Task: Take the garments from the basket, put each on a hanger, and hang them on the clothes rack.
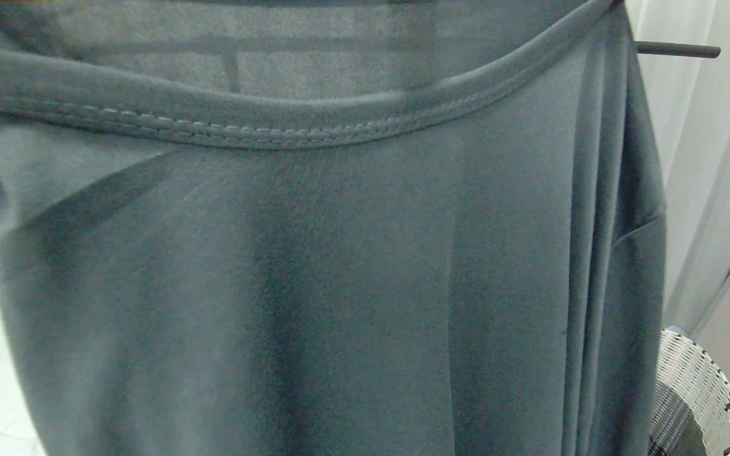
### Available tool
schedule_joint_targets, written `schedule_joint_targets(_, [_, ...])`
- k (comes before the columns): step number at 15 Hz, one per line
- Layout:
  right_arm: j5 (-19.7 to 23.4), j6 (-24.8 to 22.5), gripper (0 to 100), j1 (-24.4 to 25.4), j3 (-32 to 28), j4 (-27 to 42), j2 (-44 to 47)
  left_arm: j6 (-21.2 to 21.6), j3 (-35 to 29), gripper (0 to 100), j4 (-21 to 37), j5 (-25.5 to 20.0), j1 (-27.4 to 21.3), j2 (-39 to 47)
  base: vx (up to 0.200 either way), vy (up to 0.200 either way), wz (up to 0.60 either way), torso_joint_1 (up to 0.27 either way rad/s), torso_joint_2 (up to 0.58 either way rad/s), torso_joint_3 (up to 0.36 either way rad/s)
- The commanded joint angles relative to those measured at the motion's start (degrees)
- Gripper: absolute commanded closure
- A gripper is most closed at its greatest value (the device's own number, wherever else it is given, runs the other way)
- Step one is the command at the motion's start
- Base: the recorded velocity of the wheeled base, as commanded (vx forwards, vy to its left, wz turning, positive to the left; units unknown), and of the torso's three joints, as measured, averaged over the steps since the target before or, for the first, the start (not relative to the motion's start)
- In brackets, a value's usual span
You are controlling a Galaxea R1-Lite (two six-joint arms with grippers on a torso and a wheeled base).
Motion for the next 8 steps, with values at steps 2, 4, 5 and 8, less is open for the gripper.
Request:
schedule_joint_targets(2, [0.0,0.0,100,0.0,-0.4,0.0,2.9,-1.2,-1.1,100,0.0,0.1,-5.7,-0.9,0.000,0.000,0.00,0.000,0.00,0.000])
schedule_joint_targets(4, [-1.0,0.0,100,-0.5,-0.3,0.1,2.3,-1.0,-0.9,100,0.0,0.2,-5.7,-0.9,0.000,0.000,0.00,0.000,0.00,0.000])
schedule_joint_targets(5, [-2.3,0.0,100,-1.3,-0.3,0.2,2.1,-0.7,-0.5,100,0.0,0.3,-5.7,-0.9,0.000,0.000,0.00,0.000,0.00,0.000])
schedule_joint_targets(8, [-2.5,-0.1,100,-6.1,-1.0,1.9,-0.5,6.0,0.2,100,0.0,0.5,0.3,1.3,0.000,0.000,0.00,0.000,0.00,0.000])
